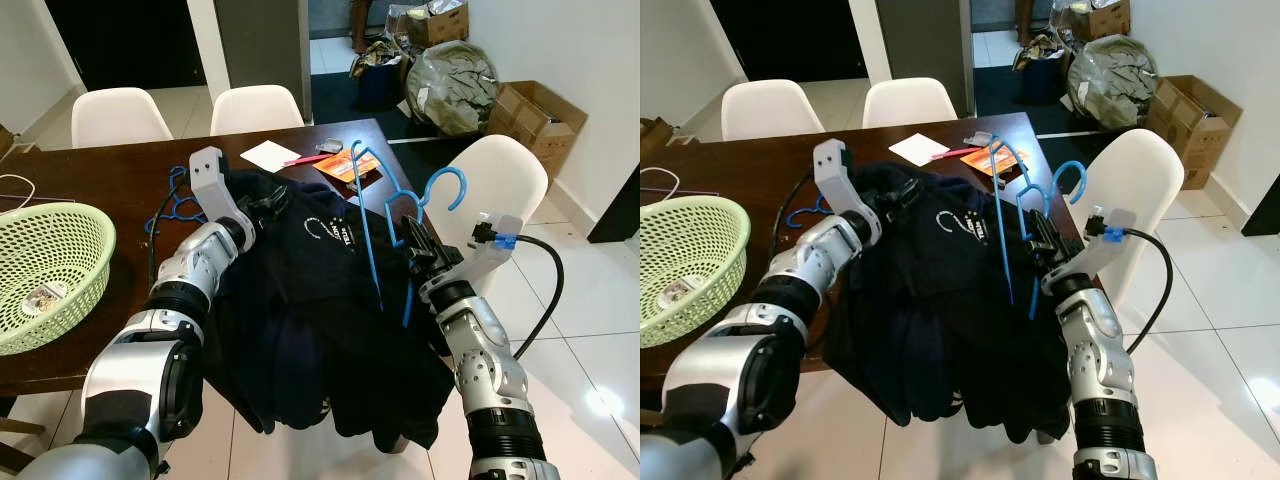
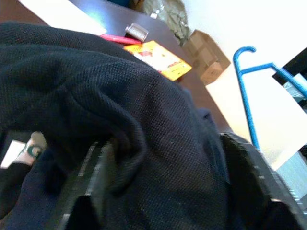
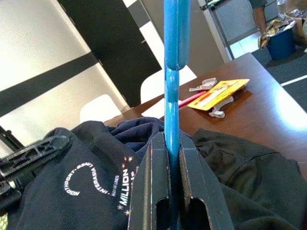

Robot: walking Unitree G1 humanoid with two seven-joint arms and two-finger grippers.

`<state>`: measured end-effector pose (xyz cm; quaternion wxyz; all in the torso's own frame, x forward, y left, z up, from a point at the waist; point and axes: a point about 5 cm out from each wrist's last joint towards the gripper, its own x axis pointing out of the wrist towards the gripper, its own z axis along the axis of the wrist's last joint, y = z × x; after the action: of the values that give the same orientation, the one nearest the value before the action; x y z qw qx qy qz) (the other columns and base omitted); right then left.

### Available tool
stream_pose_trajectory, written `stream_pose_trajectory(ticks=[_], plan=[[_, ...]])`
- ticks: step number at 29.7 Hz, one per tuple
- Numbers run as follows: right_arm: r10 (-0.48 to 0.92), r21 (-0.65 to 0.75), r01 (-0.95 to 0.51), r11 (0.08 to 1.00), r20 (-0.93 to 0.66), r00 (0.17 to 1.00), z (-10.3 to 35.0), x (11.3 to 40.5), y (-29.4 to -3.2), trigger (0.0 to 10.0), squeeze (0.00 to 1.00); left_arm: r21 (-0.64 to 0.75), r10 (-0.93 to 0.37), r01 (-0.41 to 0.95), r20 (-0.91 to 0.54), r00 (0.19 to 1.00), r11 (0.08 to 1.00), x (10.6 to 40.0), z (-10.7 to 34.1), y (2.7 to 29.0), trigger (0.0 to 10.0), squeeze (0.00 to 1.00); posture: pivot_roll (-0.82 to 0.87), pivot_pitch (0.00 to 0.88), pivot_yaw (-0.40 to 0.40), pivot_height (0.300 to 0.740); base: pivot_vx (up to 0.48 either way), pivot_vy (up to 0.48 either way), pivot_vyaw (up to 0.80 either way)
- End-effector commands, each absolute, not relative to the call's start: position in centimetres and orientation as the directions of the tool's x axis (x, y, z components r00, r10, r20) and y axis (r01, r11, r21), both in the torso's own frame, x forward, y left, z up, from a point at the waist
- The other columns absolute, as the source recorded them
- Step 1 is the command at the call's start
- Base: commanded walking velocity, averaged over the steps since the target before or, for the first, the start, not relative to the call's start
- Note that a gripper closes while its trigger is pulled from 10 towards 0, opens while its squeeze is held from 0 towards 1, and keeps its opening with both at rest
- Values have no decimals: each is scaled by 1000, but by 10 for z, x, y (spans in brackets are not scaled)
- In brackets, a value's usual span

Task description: Hang hanger

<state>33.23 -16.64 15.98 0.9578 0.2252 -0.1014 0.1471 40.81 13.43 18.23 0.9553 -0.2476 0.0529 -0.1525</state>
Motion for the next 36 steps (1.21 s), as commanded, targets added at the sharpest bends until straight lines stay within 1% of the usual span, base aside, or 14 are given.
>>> stream_pose_trajectory(ticks=[1, 8, 15, 16, 17, 19, 20, 22, 23, 27, 29, 31, 32, 36], plan=[[253, 396, -342, 852, 260, 932, 160, 331, -161, 10000, 0, -496, -317, 248, -58, 947, 832, 407, 177, 138, 0, 0, -67, 94, 73, 740, 0, 0, 0], [251, 396, -341, 853, 262, 932, 161, 331, -160, 10000, 0, -491, -313, 250, -47, 949, 834, 409, 183, 142, 0, 0, -63, 88, 75, 740, 0, 0, 0], [248, 401, -339, 851, 261, 933, 160, 332, -159, 10000, 0, -481, -329, 331, 90, 940, 812, 416, 222, 148, 0, 0, -54, 84, 76, 740, 0, 0, 0], [247, 403, -338, 850, 260, 933, 160, 332, -159, 10000, 0, -464, -345, 393, 187, 920, 794, 418, 249, 150, 0, 0, -51, 82, 74, 740, 0, 0, 0], [247, 403, -338, 850, 260, 933, 160, 332, -159, 10000, 0, -464, -345, 393, 187, 920, 794, 418, 249, 150, 0, 0, -51, 82, 74, 740, 0, 0, 0], [246, 409, -335, 849, 257, 935, 159, 333, -159, 10000, 0, -374, -342, 513, 436, 832, 772, 409, 329, 163, 0, 0, -38, 74, 73, 740, 0, 0, 0], [246, 409, -335, 849, 257, 935, 159, 333, -159, 10000, 0, -374, -342, 513, 436, 832, 772, 409, 329, 163, 0, 0, -38, 74, 73, 740, 0, 0, 0], [244, 416, -333, 846, 253, 936, 158, 333, -158, 10000, 0, -256, -310, 553, 613, 727, 793, 384, 396, 181, 0, 0, -23, 67, 72, 740, 0, 0, 0], [244, 416, -333, 846, 253, 936, 158, 333, -158, 10000, 0, -256, -310, 553, 613, 727, 793, 384, 396, 181, 0, 0, -23, 67, 72, 740, 0, 0, 0], [233, 448, -316, 836, 231, 945, 154, 336, -157, 10000, 0, -25, -262, 508, 835, 484, 861, 302, 501, 222, 0, 0, 4, 54, 73, 740, 0, 0, 0], [233, 448, -316, 836, 231, 945, 154, 336, -157, 10000, 0, -25, -262, 508, 835, 484, 861, 302, 501, 222, 0, 0, 4, 54, 73, 740, 0, 0, 0], [234, 450, -315, 836, 227, 945, 152, 337, -157, 10000, 0, 66, -284, 481, 873, 397, 874, 269, 528, 227, 0, 0, 26, 47, 68, 740, 0, 0, 0], [234, 450, -315, 836, 227, 945, 152, 337, -157, 10000, 0, 66, -284, 481, 873, 397, 874, 269, 528, 227, 0, 0, 26, 47, 68, 740, 0, 0, 0], [237, 450, -315, 835, 223, 946, 151, 338, -154, 10000, 0, 183, -327, 397, 884, 333, 899, 236, 550, 231, 0, 0, 38, 43, 66, 740, 0, 0, 0]])
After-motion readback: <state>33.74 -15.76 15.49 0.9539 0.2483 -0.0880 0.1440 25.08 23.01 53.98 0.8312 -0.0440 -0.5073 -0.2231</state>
